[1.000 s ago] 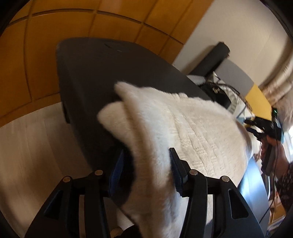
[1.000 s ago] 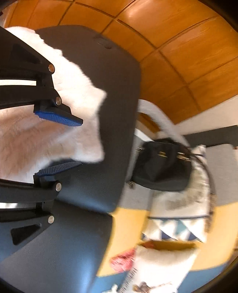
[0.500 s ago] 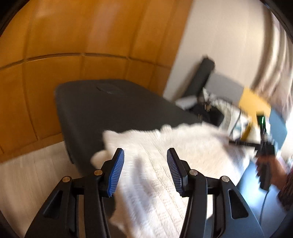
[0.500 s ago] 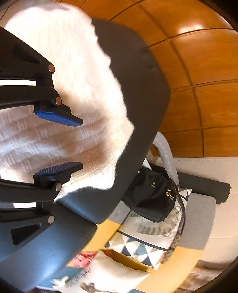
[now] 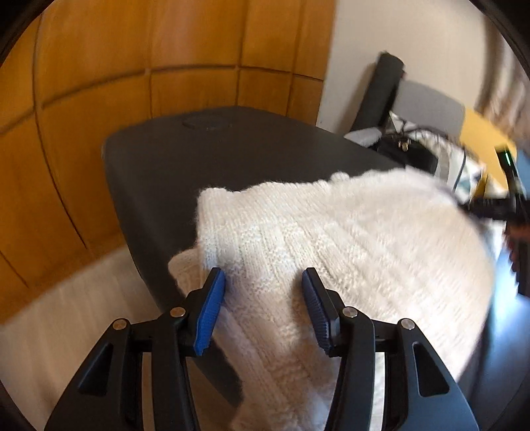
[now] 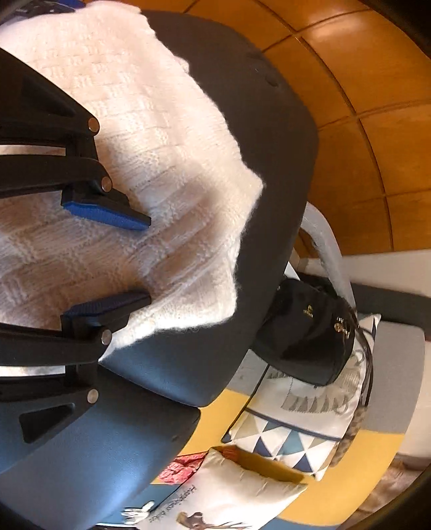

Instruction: Fold clothes

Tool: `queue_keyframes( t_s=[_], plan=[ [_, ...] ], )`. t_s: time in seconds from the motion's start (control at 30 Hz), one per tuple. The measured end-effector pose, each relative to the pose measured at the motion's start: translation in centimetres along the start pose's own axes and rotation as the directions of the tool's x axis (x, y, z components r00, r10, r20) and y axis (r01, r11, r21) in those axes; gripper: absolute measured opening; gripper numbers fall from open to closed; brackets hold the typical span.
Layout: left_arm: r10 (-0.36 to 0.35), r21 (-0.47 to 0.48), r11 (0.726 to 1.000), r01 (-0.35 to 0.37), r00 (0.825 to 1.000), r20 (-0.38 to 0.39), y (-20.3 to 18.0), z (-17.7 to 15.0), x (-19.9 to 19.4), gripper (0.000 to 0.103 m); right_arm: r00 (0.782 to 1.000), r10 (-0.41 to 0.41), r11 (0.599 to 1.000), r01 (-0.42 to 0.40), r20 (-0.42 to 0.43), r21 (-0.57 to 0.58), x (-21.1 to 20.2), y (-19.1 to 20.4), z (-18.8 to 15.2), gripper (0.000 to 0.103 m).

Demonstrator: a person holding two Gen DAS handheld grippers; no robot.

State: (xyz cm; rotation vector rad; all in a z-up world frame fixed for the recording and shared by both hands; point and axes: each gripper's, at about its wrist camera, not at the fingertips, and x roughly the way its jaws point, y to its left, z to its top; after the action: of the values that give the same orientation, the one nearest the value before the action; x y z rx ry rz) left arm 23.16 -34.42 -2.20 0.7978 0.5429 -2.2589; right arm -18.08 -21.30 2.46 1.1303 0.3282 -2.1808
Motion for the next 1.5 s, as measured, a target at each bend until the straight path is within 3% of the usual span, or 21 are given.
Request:
queue_keyframes(
  t_s=[0.07,0.13,0.2,0.3,0.4,0.53,0.63,0.77,0.9,1.03,1.1,1.2,1.33,1.5],
  plan=[
    [0.001,-0.074,0.997,0.000,1.000,0.014,0.1,1.1,-0.9,0.052,0.998,0.024,1.000,-0.024,0.052,0.003,-1.9,-0.4,-0.1,0.038],
    [0.048,-0.128,0.991,-0.040,0.997,0.062,0.5,1.0,-2.5,0.054,0.995,0.044,0.999,-0.045,0.088,0.006,-3.5,-0.8,-0.4,0.040],
    [0.059,-0.154,0.987,-0.049,0.997,0.058,0.3,1.4,-2.9,0.066,0.995,0.057,0.998,-0.058,0.078,0.008,-4.0,-1.0,-1.1,0.040],
    [0.046,-0.113,0.992,-0.047,0.999,-0.010,-1.0,1.7,-1.5,0.067,0.999,0.032,0.999,-0.032,0.030,0.002,-3.3,-1.1,-2.3,0.040],
    [0.107,-0.011,0.994,-0.108,0.990,-0.096,-2.9,0.6,0.4,0.071,1.000,0.029,0.998,-0.029,-0.004,0.058,-1.6,-1.9,-3.4,0.042],
    [0.153,0.060,0.987,-0.151,0.987,-0.037,-3.8,-0.2,-0.5,0.073,0.999,0.052,0.986,-0.051,-0.003,0.157,-1.9,-2.8,-3.1,0.042],
    [0.116,-0.024,0.993,-0.117,0.992,-0.053,-2.6,0.0,-1.4,0.073,0.998,0.047,0.986,-0.052,0.040,0.156,-3.8,-2.0,-3.2,0.042],
    [0.065,-0.133,0.989,-0.063,0.998,0.008,-2.1,-0.1,-2.7,0.073,0.988,0.151,0.985,-0.153,0.043,0.073,-4.1,1.7,-3.0,0.042],
    [0.050,-0.015,0.999,-0.050,0.998,0.040,-5.0,0.2,-2.6,0.073,0.963,0.267,0.964,-0.266,0.027,-0.018,-4.1,5.6,-2.7,0.042],
    [0.157,0.086,0.983,-0.161,0.986,0.050,-6.7,-1.1,-2.2,0.073,0.926,0.377,0.921,-0.375,0.000,-0.107,-4.1,9.6,-2.4,0.042],
    [0.189,0.076,0.978,-0.192,0.981,0.044,-6.5,-2.4,-2.3,0.073,0.900,0.434,0.884,-0.433,-0.036,-0.175,-4.0,12.2,-2.4,0.042],
    [0.181,0.015,0.983,-0.182,0.983,0.043,-6.0,-4.2,-3.3,0.079,0.850,0.503,0.775,-0.523,-0.156,-0.354,-4.0,18.3,-3.0,0.042],
    [0.166,0.021,0.986,-0.167,0.985,0.052,-6.5,-5.0,-3.5,0.079,0.793,0.534,0.603,-0.601,-0.294,-0.526,-4.5,25.9,-3.0,0.042],
    [0.147,-0.010,0.989,-0.147,0.988,0.052,-6.1,-5.6,-3.3,0.081,0.798,0.379,0.400,-0.598,-0.469,-0.694,-3.5,34.5,-6.0,0.034]
  ],
)
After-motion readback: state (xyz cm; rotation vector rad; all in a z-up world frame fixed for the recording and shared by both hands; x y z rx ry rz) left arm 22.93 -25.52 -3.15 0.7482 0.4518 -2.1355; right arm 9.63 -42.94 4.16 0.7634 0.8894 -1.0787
